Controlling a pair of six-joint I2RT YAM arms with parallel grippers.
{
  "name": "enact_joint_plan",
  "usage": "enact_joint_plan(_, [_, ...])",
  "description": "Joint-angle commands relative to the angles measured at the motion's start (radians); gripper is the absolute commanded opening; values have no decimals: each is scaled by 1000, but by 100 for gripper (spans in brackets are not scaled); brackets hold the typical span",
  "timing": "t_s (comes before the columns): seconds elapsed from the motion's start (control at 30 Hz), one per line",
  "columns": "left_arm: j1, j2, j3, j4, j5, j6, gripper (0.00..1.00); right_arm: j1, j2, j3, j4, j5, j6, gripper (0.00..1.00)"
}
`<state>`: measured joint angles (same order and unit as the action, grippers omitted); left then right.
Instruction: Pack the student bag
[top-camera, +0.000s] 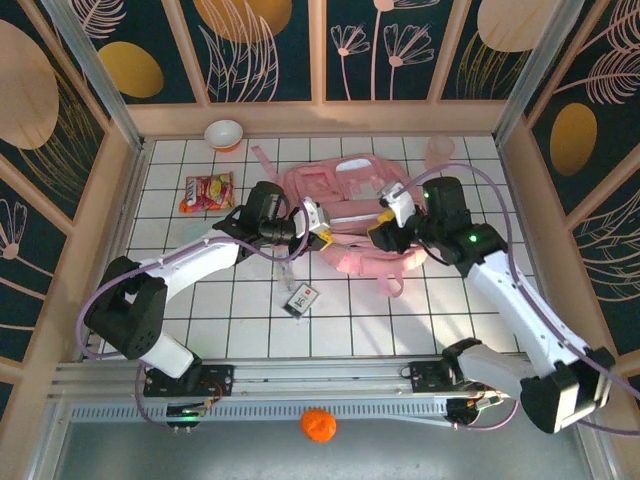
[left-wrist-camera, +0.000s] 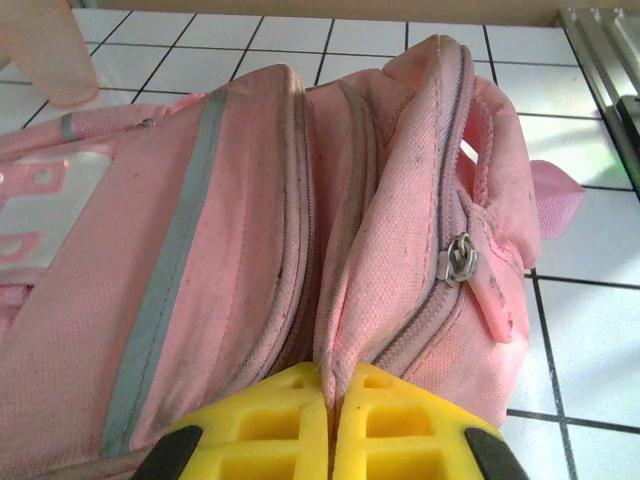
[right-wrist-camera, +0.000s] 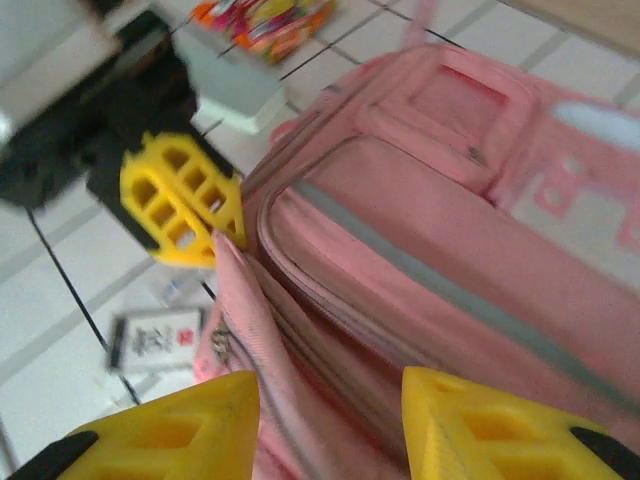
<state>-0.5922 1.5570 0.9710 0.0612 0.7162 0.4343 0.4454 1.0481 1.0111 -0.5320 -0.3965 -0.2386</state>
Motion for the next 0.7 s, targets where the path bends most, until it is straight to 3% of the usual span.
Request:
enact_joint_plan(0.0, [1,-51,8,85,11,-119,0,75,-46,50,-70,198,468,40])
enact_joint_plan(0.17, [0,-33,47,51,3,-157,0,274,-60,29,-77,303,882,31])
enact_joint_plan(0.33, [1,-19,67,58,15,-189,0,405,-39,-20,-36,449,1142,30])
enact_joint_plan(0.43, [1,-18,75,61,18,-195,0,436,3,-14,-59,529,1195,32])
enact_joint_plan(0.67, [0,-24,80,66,35,-199,0,437,134,9,-38,587,1160,34])
